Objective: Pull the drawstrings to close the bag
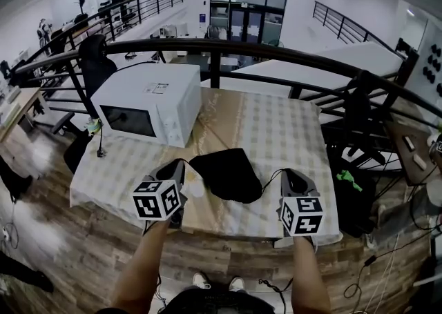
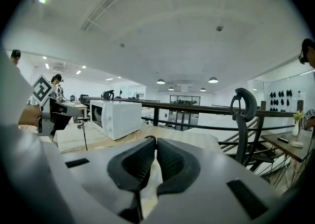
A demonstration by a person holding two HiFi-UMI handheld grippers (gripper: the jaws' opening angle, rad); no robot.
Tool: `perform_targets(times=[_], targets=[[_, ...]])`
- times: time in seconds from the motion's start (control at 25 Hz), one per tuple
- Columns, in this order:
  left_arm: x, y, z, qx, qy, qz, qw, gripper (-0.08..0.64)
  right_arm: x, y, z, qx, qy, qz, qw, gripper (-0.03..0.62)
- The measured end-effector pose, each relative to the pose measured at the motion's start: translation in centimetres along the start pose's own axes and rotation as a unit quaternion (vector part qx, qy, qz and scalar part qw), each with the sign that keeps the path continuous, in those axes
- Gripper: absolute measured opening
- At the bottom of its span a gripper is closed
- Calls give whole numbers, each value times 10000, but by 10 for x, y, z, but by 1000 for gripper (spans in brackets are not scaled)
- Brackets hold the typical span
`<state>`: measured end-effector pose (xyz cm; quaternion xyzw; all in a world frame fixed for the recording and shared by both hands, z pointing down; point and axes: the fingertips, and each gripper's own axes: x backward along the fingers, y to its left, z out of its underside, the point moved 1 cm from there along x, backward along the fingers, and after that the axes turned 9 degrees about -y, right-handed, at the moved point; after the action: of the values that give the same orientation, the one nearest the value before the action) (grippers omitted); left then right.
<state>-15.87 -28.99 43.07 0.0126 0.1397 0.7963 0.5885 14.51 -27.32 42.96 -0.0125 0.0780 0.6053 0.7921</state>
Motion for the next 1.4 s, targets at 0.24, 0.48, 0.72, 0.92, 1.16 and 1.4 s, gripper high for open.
perform_targets(times=[0.24, 0.48, 0.72, 0.92, 1.16, 1.4], targets=[[4, -13, 30, -120, 338, 156, 9992, 34, 2, 26, 36, -49, 429, -368, 9984, 26], [5, -32, 64, -283, 746, 368, 9961, 34, 3, 53, 65, -59, 783, -790, 9938, 28], [7, -39, 92, -357, 1052, 436, 9929, 34, 2, 66, 83, -70, 1011, -971, 9901, 28], [11, -37, 110, -378, 1261, 392, 9905, 35, 3, 66, 95, -82, 1173, -931, 9887, 28], [14, -37, 109, -368, 1182, 402, 9915, 43, 4, 62, 91, -144, 1113, -876, 9898, 84], [13, -43, 93, -320, 982, 468, 9935, 173, 6, 54, 77, -210, 919, -704, 9931, 141]])
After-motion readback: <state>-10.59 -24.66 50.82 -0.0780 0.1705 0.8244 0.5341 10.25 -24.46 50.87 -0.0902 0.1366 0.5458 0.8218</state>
